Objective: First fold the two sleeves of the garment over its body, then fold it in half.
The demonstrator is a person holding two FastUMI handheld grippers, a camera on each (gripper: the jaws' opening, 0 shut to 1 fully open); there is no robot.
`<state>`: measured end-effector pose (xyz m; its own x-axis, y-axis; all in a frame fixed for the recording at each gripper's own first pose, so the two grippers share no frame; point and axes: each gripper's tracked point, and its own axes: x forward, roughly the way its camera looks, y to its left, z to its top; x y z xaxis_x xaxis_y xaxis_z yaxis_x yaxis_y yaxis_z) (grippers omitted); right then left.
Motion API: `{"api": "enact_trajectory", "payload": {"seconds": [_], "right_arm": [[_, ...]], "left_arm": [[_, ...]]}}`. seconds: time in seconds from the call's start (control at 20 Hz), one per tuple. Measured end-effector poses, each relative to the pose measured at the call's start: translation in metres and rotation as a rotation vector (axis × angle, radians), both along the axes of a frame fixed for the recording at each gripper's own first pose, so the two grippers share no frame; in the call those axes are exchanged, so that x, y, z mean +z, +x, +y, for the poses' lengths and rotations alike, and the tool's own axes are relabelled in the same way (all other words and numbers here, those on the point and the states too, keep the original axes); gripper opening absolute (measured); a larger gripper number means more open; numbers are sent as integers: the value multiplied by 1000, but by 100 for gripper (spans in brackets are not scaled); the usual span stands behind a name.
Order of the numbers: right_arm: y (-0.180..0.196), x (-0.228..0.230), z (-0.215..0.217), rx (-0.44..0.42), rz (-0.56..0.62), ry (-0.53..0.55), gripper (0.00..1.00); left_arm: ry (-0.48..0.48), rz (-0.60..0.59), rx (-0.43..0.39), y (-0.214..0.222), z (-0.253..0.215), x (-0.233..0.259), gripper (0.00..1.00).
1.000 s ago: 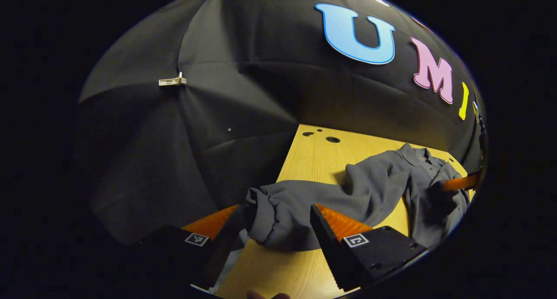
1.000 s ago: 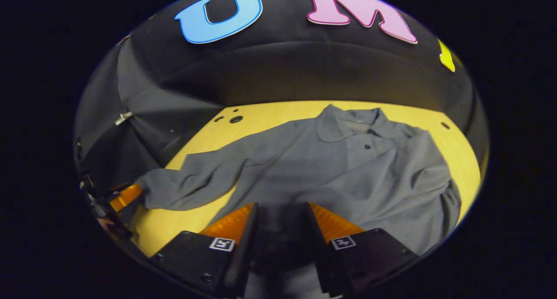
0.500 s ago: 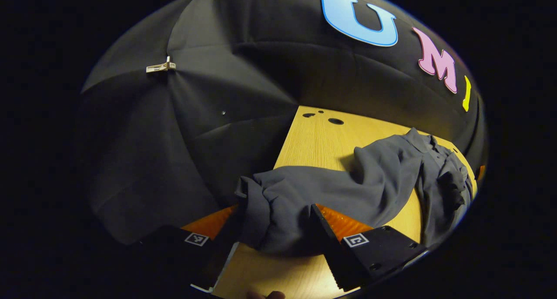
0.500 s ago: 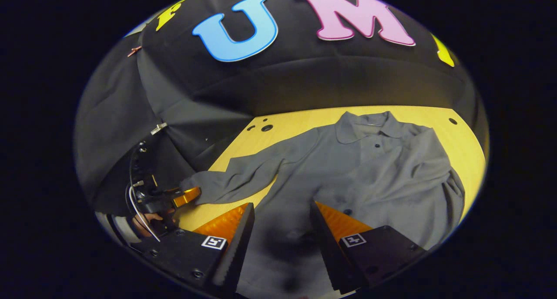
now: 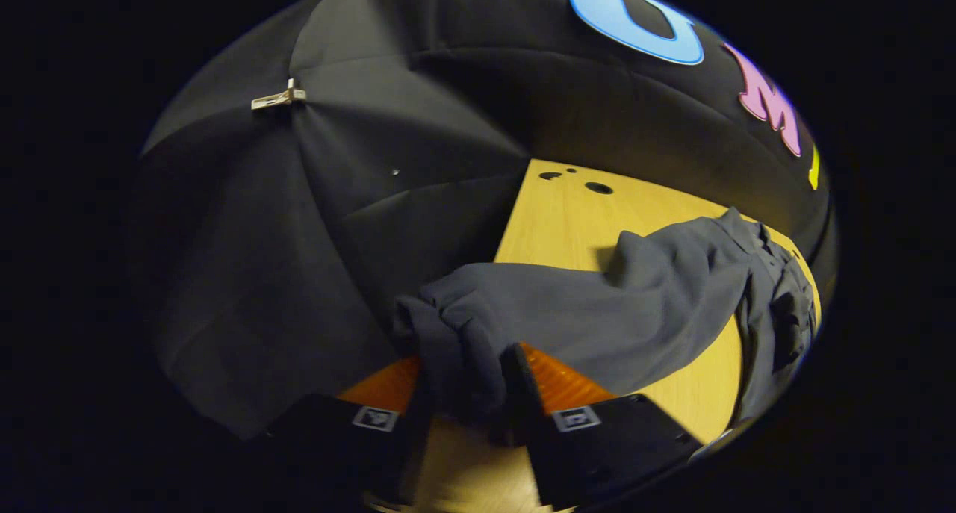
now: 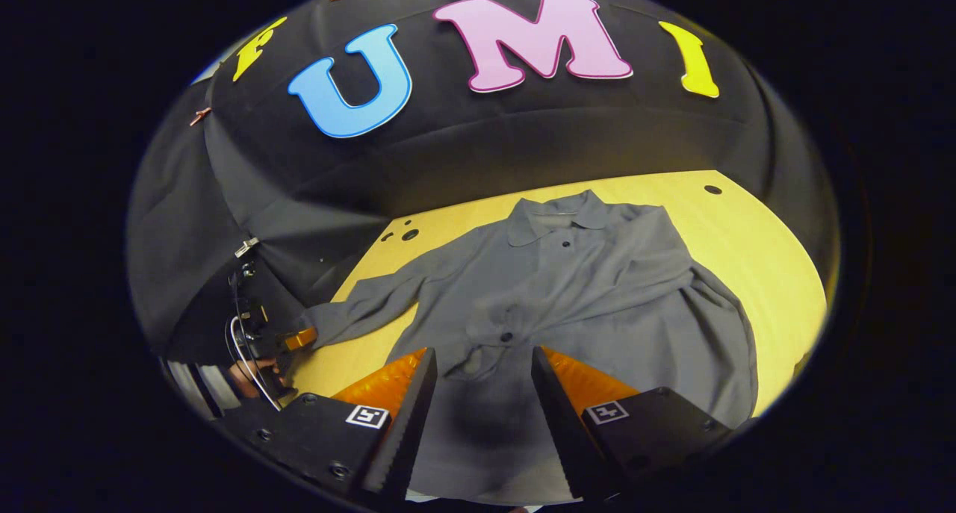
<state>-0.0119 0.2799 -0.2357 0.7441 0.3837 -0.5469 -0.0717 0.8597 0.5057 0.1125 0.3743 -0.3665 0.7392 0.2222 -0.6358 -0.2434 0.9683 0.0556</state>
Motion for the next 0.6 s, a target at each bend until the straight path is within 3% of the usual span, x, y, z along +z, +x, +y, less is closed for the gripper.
{"api": "enact_trajectory", "payload": {"seconds": [0.1, 0.15, 0.35, 0.6], "right_arm": [[-2, -1, -10, -3, 0, -9, 80], [-3, -1, -16, -7, -3, -13, 80], [-5, 1, -43, -38, -14, -12, 81], [-11, -4, -80, -68, -17, -6, 80]], "left_arm": [[33, 9, -7, 0, 1, 4, 22], [36, -8, -11, 2, -3, 9, 12], [92, -140, -38, 8, -25, 55, 9], [128, -212, -91, 4, -64, 92, 8]]}}
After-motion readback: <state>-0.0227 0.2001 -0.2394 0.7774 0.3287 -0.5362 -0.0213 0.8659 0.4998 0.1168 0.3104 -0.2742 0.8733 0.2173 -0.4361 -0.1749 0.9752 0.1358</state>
